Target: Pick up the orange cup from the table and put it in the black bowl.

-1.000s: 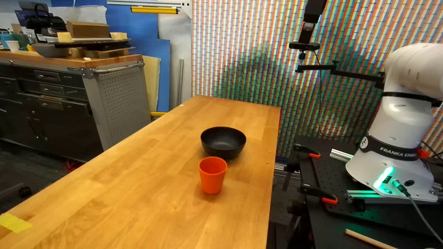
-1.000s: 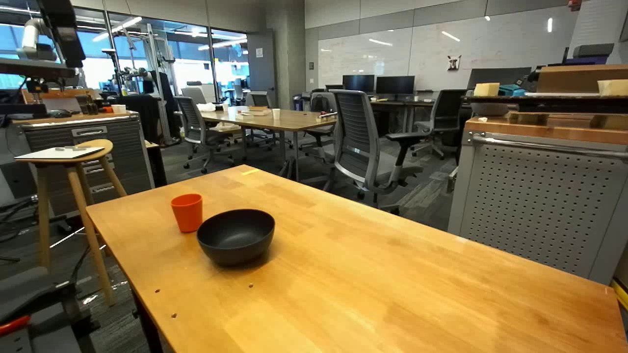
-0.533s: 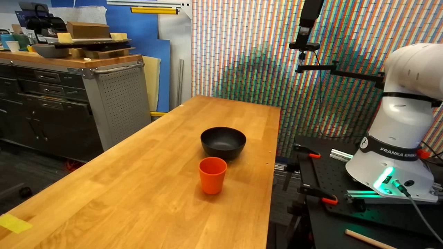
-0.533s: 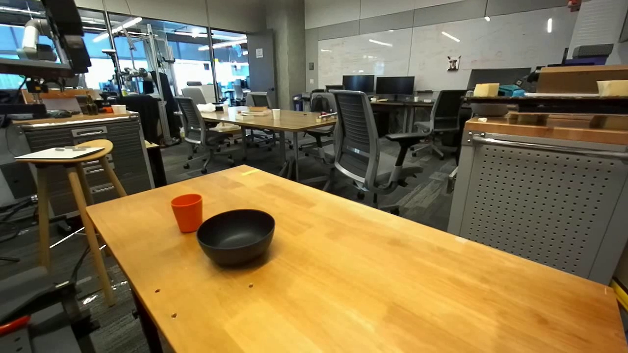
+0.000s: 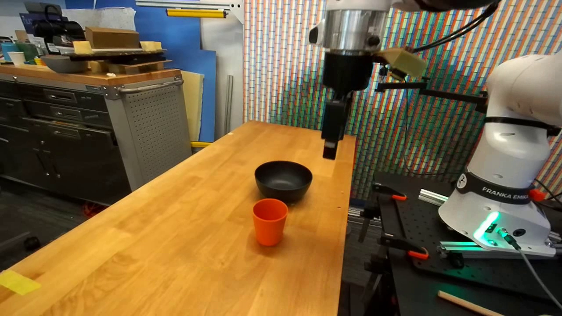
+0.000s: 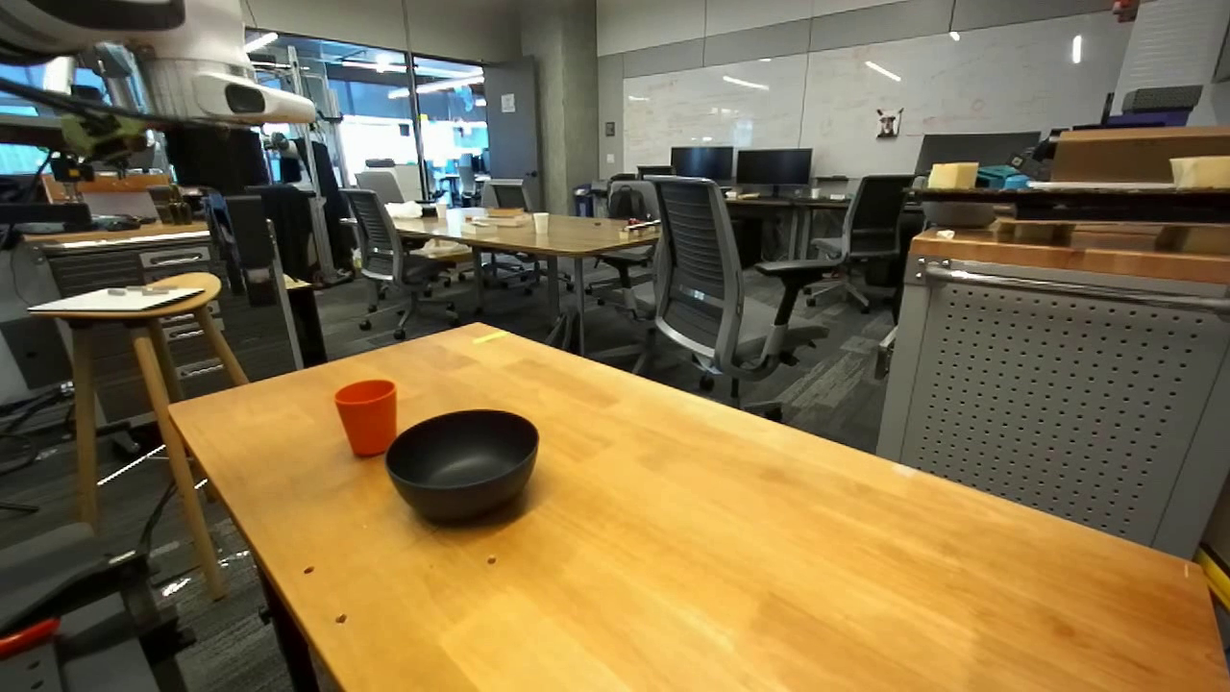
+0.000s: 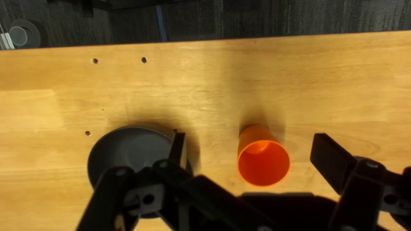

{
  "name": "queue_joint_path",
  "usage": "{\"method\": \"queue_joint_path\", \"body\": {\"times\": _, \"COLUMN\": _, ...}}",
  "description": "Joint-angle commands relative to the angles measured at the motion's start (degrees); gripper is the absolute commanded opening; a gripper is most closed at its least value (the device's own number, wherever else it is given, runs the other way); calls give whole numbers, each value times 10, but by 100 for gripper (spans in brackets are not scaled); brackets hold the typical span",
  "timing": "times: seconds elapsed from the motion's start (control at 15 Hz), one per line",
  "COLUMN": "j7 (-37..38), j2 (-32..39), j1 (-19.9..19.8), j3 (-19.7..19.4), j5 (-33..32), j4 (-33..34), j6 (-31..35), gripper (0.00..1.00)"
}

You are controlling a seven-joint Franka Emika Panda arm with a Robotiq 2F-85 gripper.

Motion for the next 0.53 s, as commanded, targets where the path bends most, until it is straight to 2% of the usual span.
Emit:
{"method": "queue_joint_path", "body": {"times": 0.0, "j7": 69, "j2": 133, "j1": 4, "j3": 9, "j5": -58, "j4": 41, "j6": 92, "gripper": 100}}
{"method": "queue_joint_path", "body": {"times": 0.27, "j7": 162, "j2": 229, "j1": 17, "j3": -14, "j5": -180, "j4": 70, "j6": 162, "gripper": 100}}
{"method": "queue_joint_path", "body": {"times": 0.47, "j7": 225, "j2": 293, "j1": 41, "j3": -52, "j5": -274, "j4": 107, "j6": 169, "gripper": 100}}
